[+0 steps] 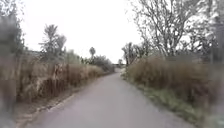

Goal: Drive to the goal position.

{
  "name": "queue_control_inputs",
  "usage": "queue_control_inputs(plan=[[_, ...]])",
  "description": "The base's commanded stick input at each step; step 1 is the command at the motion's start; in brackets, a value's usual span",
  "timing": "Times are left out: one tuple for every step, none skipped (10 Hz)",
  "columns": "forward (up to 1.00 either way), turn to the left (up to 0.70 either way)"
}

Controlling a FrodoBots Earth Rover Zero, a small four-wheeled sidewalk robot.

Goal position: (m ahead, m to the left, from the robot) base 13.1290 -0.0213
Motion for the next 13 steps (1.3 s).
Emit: queue_control_inputs(plan=[[1.00,0.00],[1.00,0.00],[1.00,0.00],[1.00,0.00],[1.00,0.00],[1.00,0.00],[1.00,0.00],[1.00,0.00],[1.00,0.00],[1.00,0.00],[1.00,0.00],[1.00,0.00],[1.00,0.00]])
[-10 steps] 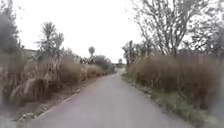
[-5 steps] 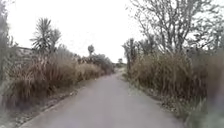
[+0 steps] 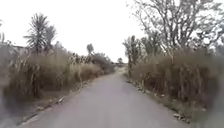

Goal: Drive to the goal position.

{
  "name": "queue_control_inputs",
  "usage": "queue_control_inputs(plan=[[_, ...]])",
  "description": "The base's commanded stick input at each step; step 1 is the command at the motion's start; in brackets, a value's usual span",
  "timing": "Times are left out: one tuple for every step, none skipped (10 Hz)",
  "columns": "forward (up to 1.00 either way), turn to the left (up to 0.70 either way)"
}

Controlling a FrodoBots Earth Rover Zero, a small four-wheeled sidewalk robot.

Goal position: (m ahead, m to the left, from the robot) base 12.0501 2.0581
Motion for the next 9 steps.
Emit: queue_control_inputs(plan=[[1.00,0.00],[1.00,0.00],[1.00,0.00],[1.00,0.00],[1.00,0.00],[1.00,0.00],[1.00,0.00],[1.00,0.00],[1.00,0.00]])
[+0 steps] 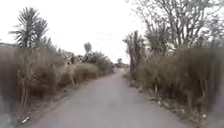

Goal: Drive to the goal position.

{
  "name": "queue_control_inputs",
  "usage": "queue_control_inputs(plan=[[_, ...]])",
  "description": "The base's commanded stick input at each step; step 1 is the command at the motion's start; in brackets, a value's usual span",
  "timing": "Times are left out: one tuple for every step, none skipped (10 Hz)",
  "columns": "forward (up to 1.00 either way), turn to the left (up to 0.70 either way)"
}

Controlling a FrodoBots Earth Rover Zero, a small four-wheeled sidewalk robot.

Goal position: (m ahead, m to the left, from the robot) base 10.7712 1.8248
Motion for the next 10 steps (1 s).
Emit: queue_control_inputs(plan=[[1.00,0.00],[1.00,0.00],[1.00,0.00],[1.00,0.00],[1.00,0.00],[1.00,0.00],[1.00,0.00],[1.00,0.00],[1.00,0.00],[1.00,0.00]])
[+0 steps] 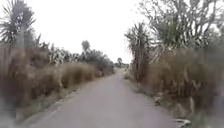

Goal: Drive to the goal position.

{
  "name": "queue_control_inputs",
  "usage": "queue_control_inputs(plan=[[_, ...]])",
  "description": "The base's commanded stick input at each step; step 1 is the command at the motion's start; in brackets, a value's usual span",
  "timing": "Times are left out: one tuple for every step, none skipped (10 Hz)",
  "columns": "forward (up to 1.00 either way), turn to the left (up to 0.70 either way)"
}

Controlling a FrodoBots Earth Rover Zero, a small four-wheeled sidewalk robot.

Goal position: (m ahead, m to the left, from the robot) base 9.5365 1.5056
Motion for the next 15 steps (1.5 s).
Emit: queue_control_inputs(plan=[[1.00,0.00],[1.00,0.00],[1.00,0.00],[1.00,0.00],[1.00,0.00],[1.00,0.00],[1.00,0.00],[1.00,0.00],[1.00,0.00],[1.00,0.00],[1.00,0.00],[1.00,0.00],[1.00,0.00],[1.00,0.00],[1.00,0.00]])
